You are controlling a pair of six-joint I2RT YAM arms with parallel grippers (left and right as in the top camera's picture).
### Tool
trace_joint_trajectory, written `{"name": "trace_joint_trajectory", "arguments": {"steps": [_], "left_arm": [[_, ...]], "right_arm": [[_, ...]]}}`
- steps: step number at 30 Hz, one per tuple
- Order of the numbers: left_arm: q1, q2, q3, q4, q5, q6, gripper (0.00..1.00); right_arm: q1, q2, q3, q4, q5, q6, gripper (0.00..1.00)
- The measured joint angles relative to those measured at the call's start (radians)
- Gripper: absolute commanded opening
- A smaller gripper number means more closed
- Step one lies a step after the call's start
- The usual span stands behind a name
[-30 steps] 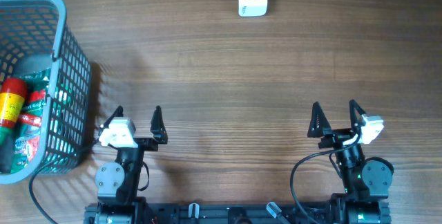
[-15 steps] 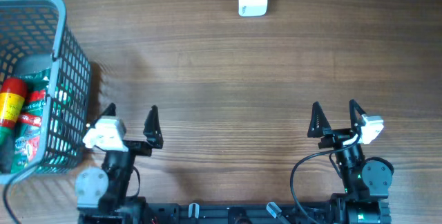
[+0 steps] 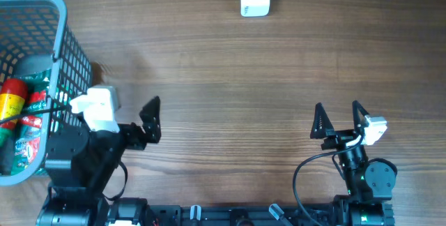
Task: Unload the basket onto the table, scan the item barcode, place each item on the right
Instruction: 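Reach the left gripper into the basket and grasp the green-lid jar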
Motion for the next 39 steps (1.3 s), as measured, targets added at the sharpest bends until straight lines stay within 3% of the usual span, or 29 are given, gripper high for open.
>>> {"name": "trace_joint_trajectory", "arguments": {"steps": [5, 15, 21, 28, 33, 39], "left_arm": [[0.0, 0.023, 0.0, -0.037, 0.129, 0.0, 1.0], [0.0, 0.038, 0.023, -0.035, 0.158, -0.046, 1.0], [0.0, 0.176, 0.218, -0.141, 0.016, -0.089, 1.0], [0.01, 0.449, 0.605, -0.266, -0.285, -0.204, 1.0], [0.171, 0.592, 0.706, -0.315, -0.393, -0.352, 1.0], [0.477, 0.784, 0.708, -0.326, -0.265, -0.418, 1.0]], "right_arm": [[0.0, 0.0, 0.0, 0.0, 0.0, 0.0, 1.0], [0.0, 0.0, 0.0, 0.0, 0.0, 0.0, 1.0], [0.0, 0.0, 0.0, 0.0, 0.0, 0.0, 1.0], [0.0, 0.001, 0.0, 0.0, 0.0, 0.0, 1.0], [0.0, 0.001, 0.0, 0.0, 0.0, 0.0, 1.0], [0.0, 0.001, 0.0, 0.0, 0.0, 0.0, 1.0]]}}
